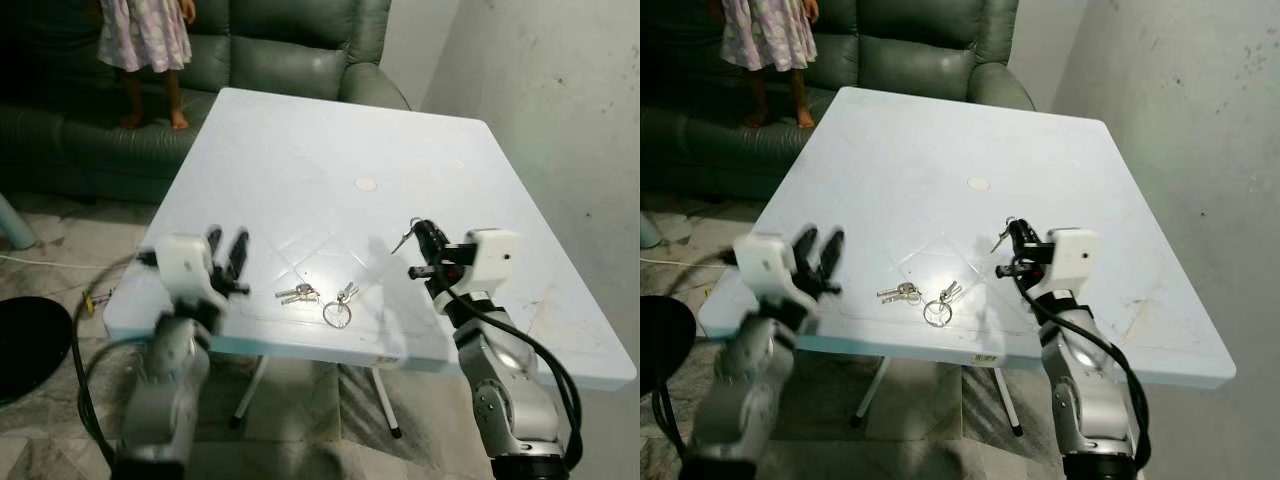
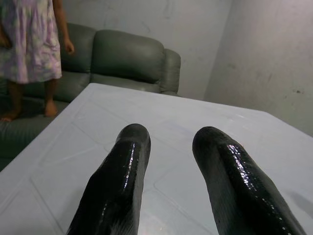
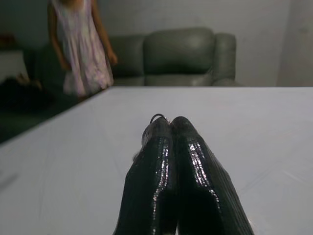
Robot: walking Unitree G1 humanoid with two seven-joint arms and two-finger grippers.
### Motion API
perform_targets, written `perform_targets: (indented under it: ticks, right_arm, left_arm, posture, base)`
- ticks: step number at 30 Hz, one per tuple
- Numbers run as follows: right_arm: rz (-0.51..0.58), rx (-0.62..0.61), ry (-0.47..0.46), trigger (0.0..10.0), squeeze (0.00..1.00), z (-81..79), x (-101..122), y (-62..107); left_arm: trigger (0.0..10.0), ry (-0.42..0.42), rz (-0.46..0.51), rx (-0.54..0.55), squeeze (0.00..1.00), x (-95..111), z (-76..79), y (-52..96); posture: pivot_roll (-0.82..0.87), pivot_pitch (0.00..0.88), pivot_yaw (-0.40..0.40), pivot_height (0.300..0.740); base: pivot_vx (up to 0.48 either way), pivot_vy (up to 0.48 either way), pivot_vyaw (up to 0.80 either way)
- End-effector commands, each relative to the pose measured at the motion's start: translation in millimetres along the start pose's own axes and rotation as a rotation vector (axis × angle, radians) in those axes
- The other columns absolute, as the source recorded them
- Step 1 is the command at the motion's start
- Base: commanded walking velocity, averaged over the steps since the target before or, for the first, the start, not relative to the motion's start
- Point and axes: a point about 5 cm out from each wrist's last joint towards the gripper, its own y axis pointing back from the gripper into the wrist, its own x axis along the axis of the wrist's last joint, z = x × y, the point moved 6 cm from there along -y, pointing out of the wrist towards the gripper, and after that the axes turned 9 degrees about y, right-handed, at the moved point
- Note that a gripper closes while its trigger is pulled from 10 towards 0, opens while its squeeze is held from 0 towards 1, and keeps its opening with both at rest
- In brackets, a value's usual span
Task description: Hang keys on a hook
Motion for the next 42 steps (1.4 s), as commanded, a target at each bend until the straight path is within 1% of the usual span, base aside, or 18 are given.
perform_targets:
  ticks: [1,3,4,7,11,12,17,18,19,21,22,25,29,42]
  right_arm:
    - [0.047,-0.017,0.005,10.0,0.0,4.5,8.0,0.9]
    - [0.06,-0.014,0.021,10.0,0.0,3.4,9.9,1.1]
    - [0.071,-0.011,0.04,10.0,0.0,1.3,10.2,2.9]
    - [0.069,-0.01,0.104,10.0,0.0,-1.8,3.7,8.5]
    - [0.046,0.005,0.144,10.0,0.0,-9.4,-4.4,13.7]
    - [0.021,-0.004,0.159,10.0,0.0,-9.4,-9.3,14.6]
    - [0.011,0.001,0.177,10.0,0.0,-12.0,-13.4,15.6]
    - [0.009,-0.01,0.206,10.0,0.0,-10.6,-13.9,14.9]
    - [-0.02,-0.038,0.234,10.0,0.0,-4.0,-17.3,12.0]
    - [-0.032,-0.049,0.243,10.0,0.0,-1.2,-18.6,10.9]
    - [-0.03,-0.045,0.234,10.0,0.0,-0.4,-18.2,9.6]
    - [-0.043,-0.053,0.251,10.0,0.0,3.7,-18.9,7.9]
    - [-0.057,-0.065,0.247,10.0,0.0,6.7,-21.1,6.6]
    - [-0.078,-0.052,0.243,10.0,0.0,1.5,-27.3,7.7]
  left_arm:
    - [10.0,0.026,0.003,-0.015,0.0,0.2,0.8,-3.4]
    - [10.0,0.037,0.015,-0.015,0.0,2.4,0.0,-3.9]
    - [10.0,0.056,0.03,-0.024,0.0,3.6,0.8,-1.1]
    - [10.0,0.065,0.024,-0.032,0.0,-4.1,3.8,5.3]
    - [10.0,0.061,0.017,-0.027,0.0,-10.7,7.8,11.2]
    - [10.0,0.053,0.01,-0.016,0.0,-12.7,7.0,11.5]
    - [10.0,0.042,0.016,-0.007,0.0,-12.3,4.8,9.4]
    - [10.0,0.041,0.013,0.006,0.0,-12.5,2.3,7.3]
    - [10.0,0.051,0.018,0.011,0.0,-10.0,-1.3,3.2]
    - [10.0,0.056,0.021,0.011,0.0,-8.8,-2.1,1.7]
    - [10.0,0.047,0.016,0.013,0.0,-9.4,-3.2,0.3]
    - [10.0,0.037,0.005,0.018,0.0,-11.3,-5.3,-2.0]
    - [10.0,0.031,0.002,0.017,0.0,-12.8,-4.9,-4.6]
    - [10.0,0.043,-0.006,0.02,0.0,-17.5,-3.1,-6.7]
  posture:
    - [0.14,0.0,-0.085,0.74]
    - [0.13,0.0,-0.083,0.74]
    - [0.13,0.0,-0.076,0.74]
    - [0.13,0.0,-0.068,0.74]
    - [0.13,0.0,-0.065,0.74]
    - [0.13,0.0,-0.066,0.74]
    - [0.13,0.0,-0.066,0.74]
    - [0.13,0.0,-0.067,0.74]
    - [0.13,0.0,-0.067,0.74]
    - [0.13,0.0,-0.069,0.74]
    - [0.12,0.0,-0.069,0.74]
    - [0.12,0.0,-0.07,0.74]
    - [0.12,0.0,-0.07,0.74]
    - [0.12,0.0,-0.073,0.74]
  base:
    - [0.0,0.0,0.0]
    - [0.0,0.0,0.0]
    - [0.0,0.0,0.0]
    - [0.0,0.0,0.0]
    - [0.0,0.0,0.0]
    - [0.0,0.0,0.0]
    - [0.0,0.0,0.0]
    - [0.0,0.0,0.0]
    - [0.0,0.0,0.0]
    - [0.0,0.0,0.0]
    - [0.0,0.0,0.0]
    - [0.0,0.0,0.0]
    - [0.0,0.0,-0.64]
    - [0.0,0.0,-0.76]
